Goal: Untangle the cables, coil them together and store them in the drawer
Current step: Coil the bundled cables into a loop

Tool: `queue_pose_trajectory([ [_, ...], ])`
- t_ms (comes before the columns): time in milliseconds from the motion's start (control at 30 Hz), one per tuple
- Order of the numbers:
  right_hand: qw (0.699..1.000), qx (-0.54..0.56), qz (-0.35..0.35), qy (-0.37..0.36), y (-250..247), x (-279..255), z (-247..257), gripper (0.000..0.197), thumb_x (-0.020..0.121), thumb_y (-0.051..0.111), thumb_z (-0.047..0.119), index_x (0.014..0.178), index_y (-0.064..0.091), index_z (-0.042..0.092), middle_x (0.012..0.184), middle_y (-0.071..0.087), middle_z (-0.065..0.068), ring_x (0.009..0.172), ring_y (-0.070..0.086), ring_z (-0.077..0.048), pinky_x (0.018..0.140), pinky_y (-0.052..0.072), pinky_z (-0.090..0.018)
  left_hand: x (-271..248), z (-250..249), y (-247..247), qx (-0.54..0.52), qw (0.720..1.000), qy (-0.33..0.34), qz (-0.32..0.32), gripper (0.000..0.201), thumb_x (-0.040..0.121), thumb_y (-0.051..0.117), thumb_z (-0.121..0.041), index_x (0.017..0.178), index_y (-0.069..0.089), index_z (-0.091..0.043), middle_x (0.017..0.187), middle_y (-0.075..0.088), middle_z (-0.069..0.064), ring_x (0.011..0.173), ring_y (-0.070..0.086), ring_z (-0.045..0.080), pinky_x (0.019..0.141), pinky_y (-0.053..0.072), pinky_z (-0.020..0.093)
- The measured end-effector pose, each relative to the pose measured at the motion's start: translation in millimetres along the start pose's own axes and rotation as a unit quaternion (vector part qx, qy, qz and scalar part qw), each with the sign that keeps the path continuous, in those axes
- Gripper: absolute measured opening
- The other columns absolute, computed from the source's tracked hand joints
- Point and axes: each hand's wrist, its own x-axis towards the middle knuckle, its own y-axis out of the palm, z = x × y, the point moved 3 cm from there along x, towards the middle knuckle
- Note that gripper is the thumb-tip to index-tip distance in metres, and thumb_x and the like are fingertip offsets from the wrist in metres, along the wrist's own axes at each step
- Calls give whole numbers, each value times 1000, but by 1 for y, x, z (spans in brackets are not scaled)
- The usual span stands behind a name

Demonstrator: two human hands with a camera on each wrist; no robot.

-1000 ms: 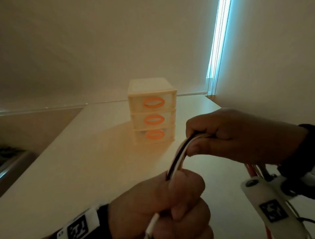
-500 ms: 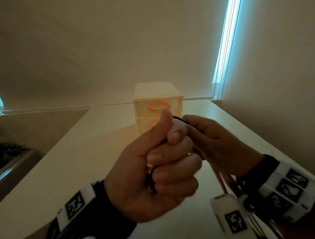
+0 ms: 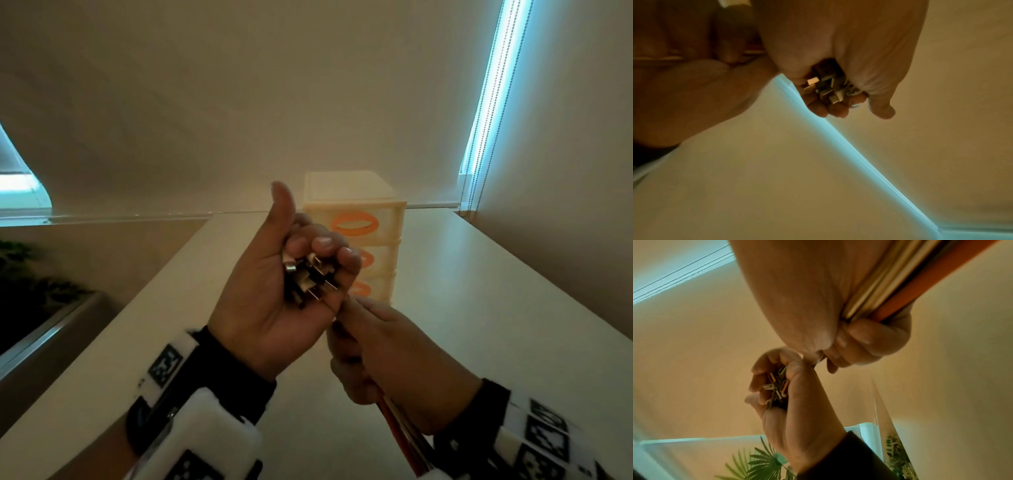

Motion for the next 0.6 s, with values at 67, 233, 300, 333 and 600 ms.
queue_pose_trajectory([
  [67,997,-53,-3,61,0,-3,-12,34,105,43,44,94,60,18,59,37,4,47,29,-11,42,26,-22,6,-10,-9,75,995,58,-40,38,91,63,-44,68,45,-19,58,45,-6,62,51,8,72,52,29],
  [233,967,-233,-45,94,-11,-22,-46,24,104,46,33,90,60,19,49,47,8,44,42,-8,49,36,-26,13,-26,-43,346,921,163,-77,34,94,61,-36,71,48,-14,61,43,1,61,52,17,72,53,36],
  [300,948,-304,-52,73,-7,-29,-42,23,102,47,37,89,60,25,50,53,11,47,46,-2,56,38,-24,11,-21,-48,452,869,186,-70,33,96,62,-37,75,54,-14,61,50,3,63,58,21,74,54,39],
  [333,938,-337,-49,62,-6,-32,-39,23,102,46,39,91,59,24,51,55,16,48,46,1,57,38,-20,9,-18,-47,511,834,199,-60,33,96,62,-39,76,55,-13,60,55,3,63,61,22,72,53,34],
  [600,802,-597,9,33,9,-53,8,22,102,36,52,94,42,32,80,50,9,72,52,-4,72,46,-22,3,-7,-47,772,611,169,47,54,88,56,-63,71,49,-12,63,51,11,55,51,21,59,49,42],
])
